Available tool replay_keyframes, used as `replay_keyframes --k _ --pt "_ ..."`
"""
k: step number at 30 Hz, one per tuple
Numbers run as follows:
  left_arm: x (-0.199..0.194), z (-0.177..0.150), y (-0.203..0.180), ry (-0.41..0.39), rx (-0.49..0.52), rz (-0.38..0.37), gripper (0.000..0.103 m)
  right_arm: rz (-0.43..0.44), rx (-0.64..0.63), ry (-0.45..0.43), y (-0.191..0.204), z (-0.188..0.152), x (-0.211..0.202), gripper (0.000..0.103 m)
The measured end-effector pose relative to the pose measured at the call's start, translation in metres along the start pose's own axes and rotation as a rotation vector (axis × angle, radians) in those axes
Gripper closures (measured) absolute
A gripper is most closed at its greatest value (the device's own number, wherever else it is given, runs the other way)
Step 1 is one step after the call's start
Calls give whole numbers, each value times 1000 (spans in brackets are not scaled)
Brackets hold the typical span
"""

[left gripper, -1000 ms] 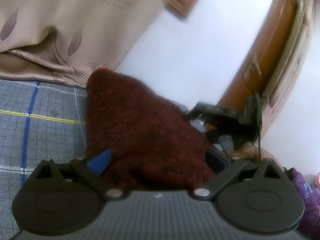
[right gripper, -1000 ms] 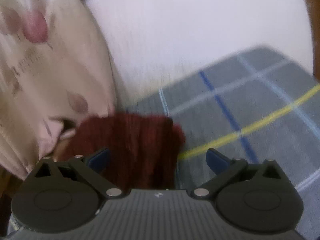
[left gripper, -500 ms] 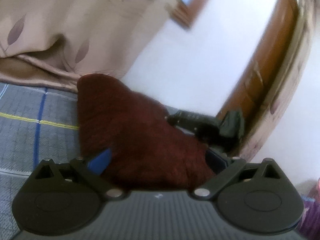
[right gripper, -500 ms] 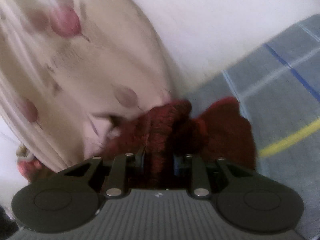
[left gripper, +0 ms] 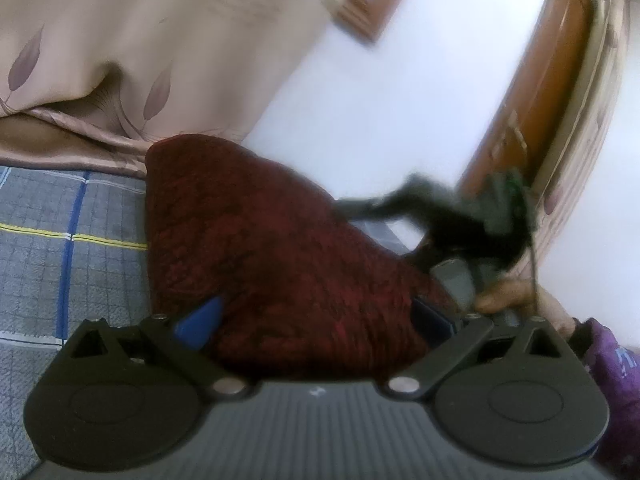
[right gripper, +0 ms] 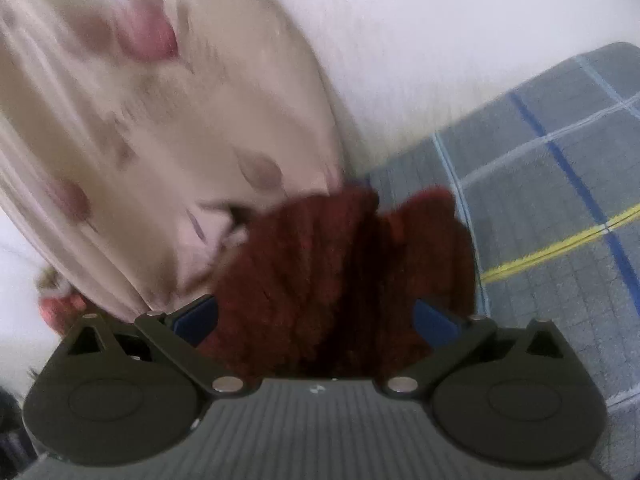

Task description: Fold small clothes

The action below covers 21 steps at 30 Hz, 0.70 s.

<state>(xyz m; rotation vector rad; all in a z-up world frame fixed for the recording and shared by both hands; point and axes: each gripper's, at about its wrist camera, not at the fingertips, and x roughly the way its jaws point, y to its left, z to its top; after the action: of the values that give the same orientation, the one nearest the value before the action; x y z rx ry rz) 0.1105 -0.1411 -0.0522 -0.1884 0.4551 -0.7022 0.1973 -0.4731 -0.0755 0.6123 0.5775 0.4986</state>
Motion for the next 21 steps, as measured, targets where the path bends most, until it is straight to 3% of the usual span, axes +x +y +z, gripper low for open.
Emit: replay_keyframes --k 1,2,4,5,9,12,17,19,21 --pt "0 0 -1 0 3 3 2 -3 -13 30 2 0 8 3" --pt "-1 1 -1 -1 9 6 2 3 -33 39 6 -1 15 14" --pt "-4 2 -2 -9 1 -7 2 18 -30 18 7 -2 15 69" --pt "-5 3 -3 -15 -10 -22 2 33 -30 -15 9 -2 7 76" --pt "1 1 -6 -1 14 -42 2 6 -62 -140 11 -8 -32 76" --pt "9 -5 -4 15 2 -26 2 -48 -11 -108 -14 -16 -18 76" --pt "8 -10 6 30 -40 -8 2 -12 40 -130 -27 -30 -13 74" --pt "4 -8 7 21 -44 -9 2 12 73 -153 -25 -28 -20 62" --pt "-3 -6 7 1 -49 -5 2 15 49 -221 -18 -32 -40 44"
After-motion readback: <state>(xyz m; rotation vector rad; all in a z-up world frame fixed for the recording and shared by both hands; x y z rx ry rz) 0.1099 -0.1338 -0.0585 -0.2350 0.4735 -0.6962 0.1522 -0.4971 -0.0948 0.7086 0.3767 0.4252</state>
